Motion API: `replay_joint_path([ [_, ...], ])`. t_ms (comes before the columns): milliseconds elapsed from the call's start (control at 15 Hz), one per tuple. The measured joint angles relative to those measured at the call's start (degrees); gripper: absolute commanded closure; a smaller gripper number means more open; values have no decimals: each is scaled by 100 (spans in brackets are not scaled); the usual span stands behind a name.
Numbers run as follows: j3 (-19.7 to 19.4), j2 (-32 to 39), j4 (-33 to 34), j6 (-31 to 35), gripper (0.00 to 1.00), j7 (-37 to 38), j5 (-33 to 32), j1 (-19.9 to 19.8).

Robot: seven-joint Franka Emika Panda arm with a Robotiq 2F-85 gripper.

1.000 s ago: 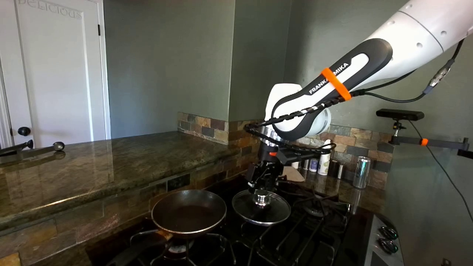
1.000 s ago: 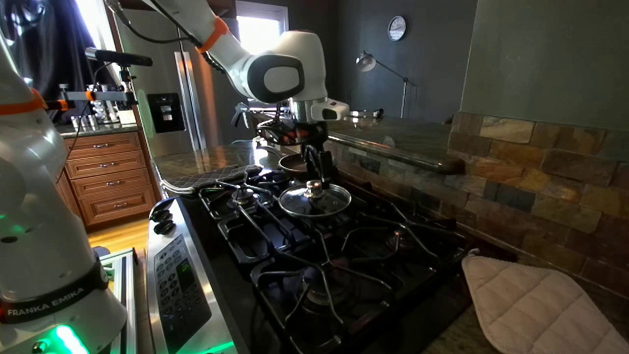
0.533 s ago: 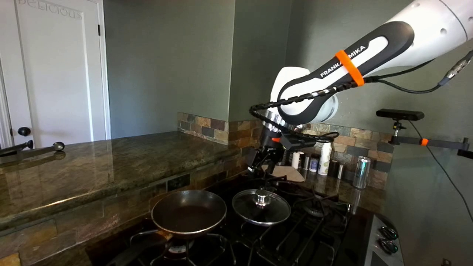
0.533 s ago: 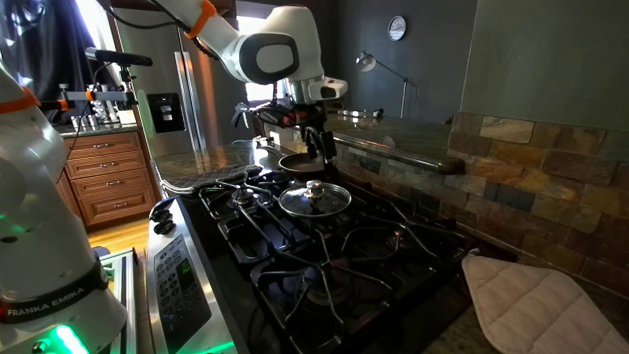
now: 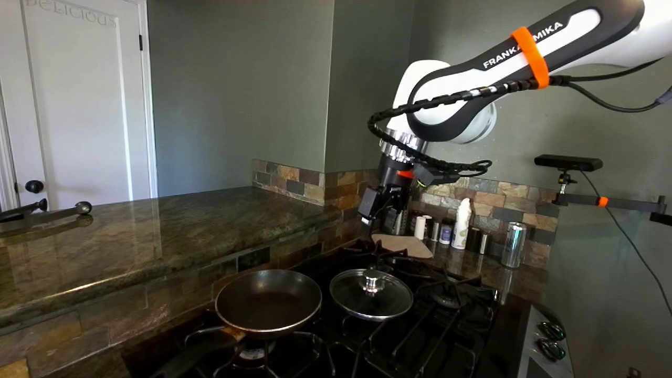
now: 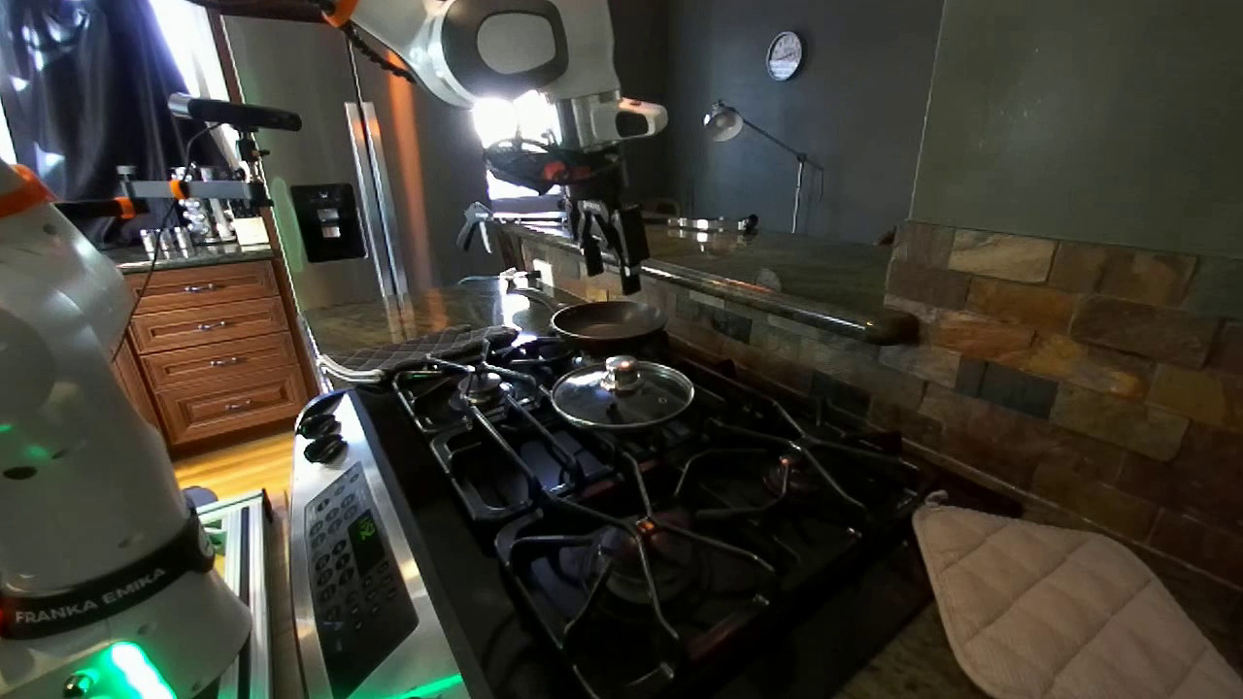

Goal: Remove the lid from the pan

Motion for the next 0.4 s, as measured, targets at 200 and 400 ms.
replay_joint_path([
  [200,17,-92,57,-157,0,-43,-7,0],
  [400,24,-115,86,-187,0,-43,-7,0],
])
